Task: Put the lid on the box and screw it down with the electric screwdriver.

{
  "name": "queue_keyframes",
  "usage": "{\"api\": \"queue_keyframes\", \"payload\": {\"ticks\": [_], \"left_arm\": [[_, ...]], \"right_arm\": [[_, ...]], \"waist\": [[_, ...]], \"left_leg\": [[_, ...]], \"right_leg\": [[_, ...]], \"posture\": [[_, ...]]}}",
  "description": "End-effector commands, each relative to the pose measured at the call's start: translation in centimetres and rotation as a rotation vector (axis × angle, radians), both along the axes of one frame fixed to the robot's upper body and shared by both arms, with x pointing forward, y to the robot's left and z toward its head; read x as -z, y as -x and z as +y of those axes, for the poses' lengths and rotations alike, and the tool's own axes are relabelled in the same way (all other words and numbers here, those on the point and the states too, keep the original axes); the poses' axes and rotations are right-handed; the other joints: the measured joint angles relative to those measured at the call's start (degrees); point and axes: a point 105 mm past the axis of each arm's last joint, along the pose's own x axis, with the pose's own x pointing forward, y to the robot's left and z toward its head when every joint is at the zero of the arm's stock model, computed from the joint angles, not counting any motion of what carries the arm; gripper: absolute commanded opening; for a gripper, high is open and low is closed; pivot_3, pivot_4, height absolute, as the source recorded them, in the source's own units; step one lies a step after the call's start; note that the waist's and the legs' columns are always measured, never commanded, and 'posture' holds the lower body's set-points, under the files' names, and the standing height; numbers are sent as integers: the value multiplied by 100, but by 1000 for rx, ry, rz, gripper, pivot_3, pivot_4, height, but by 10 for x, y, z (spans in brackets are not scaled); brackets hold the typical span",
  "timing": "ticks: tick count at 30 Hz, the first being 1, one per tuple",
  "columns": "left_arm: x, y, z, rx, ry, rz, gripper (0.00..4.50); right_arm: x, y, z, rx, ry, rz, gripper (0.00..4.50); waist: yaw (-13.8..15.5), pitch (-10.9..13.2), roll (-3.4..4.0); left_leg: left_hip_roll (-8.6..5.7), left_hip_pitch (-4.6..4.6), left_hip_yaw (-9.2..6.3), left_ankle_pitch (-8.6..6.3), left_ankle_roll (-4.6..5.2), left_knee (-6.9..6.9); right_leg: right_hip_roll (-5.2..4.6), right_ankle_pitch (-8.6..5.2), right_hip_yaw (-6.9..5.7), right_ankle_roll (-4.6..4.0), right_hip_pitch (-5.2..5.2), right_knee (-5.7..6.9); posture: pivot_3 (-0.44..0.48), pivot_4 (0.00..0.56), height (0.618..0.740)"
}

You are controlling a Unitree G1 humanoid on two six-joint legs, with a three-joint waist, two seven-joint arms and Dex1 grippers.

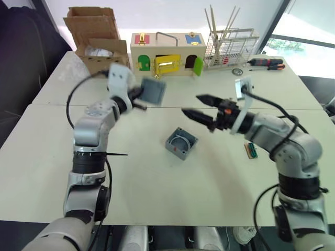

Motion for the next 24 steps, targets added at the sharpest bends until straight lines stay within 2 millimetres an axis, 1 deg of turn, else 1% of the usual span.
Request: {"api": "queue_keyframes", "payload": {"ticks": [1,3,7,10,13,15,16,17,19,23,24], "left_arm": [[-34,17,-8,46,44,-199,10],[-38,21,-16,62,41,-239,10],[-37,26,-31,94,19,-272,10],[-36,28,-38,116,11,-283,10],[-36,28,-39,119,13,-285,10],[-36,27,-39,122,10,-287,0],[-35,27,-39,123,7,-288,0],[-36,28,-40,127,6,-289,0],[-36,28,-40,131,8,-289,0],[-34,27,-39,136,6,-281,0],[-34,27,-39,138,7,-280,0]], "right_arm": [[-33,-10,10,-25,-131,-39,4500],[-46,-15,14,-44,-179,-35,4500],[-58,-20,12,-71,-221,-28,4500],[-62,-19,11,-85,-224,-24,4500],[-60,-19,10,-91,-220,-17,4500],[-59,-18,10,-94,-219,-11,4006],[-58,-18,10,-95,-219,-10,3869],[-58,-18,10,-95,-221,-7,3479],[-58,-17,10,-97,-229,-4,2843],[-57,-15,12,-102,-249,-2,1131],[-57,-15,12,-101,-251,-1,577]], "waist": [[-1,1,1],[5,1,1],[7,1,2],[-14,1,3],[-20,2,3],[-28,2,4],[-28,2,4],[-26,2,4],[-19,2,4],[-17,2,4],[-17,2,4]], "left_leg": [[-3,1,2,0,0,3],[-7,1,2,1,1,13],[-10,0,-4,-3,6,11],[-15,0,2,-5,10,10],[-12,2,1,-5,10,10],[-9,3,0,-5,10,8],[-9,3,0,-5,10,7],[-9,3,0,-5,9,5],[-9,2,0,-5,10,5],[-9,2,0,-5,10,5],[-9,2,0,-5,9,5]], "right_leg": [[0,0,0,1,1,2],[0,1,0,1,2,8],[0,1,-2,1,8,4],[0,1,-1,1,8,0],[3,1,-2,1,7,4],[6,1,-2,1,6,4],[6,1,-2,1,5,4],[6,1,-2,1,5,3],[6,1,-2,1,5,2],[6,1,-2,1,5,2],[6,1,-2,1,5,2]], "posture": [[0,150,728],[0,150,728],[0,150,728],[0,150,728],[0,150,728],[0,150,728],[0,150,728],[0,150,728],[0,150,728],[0,150,728],[0,150,728]]}}
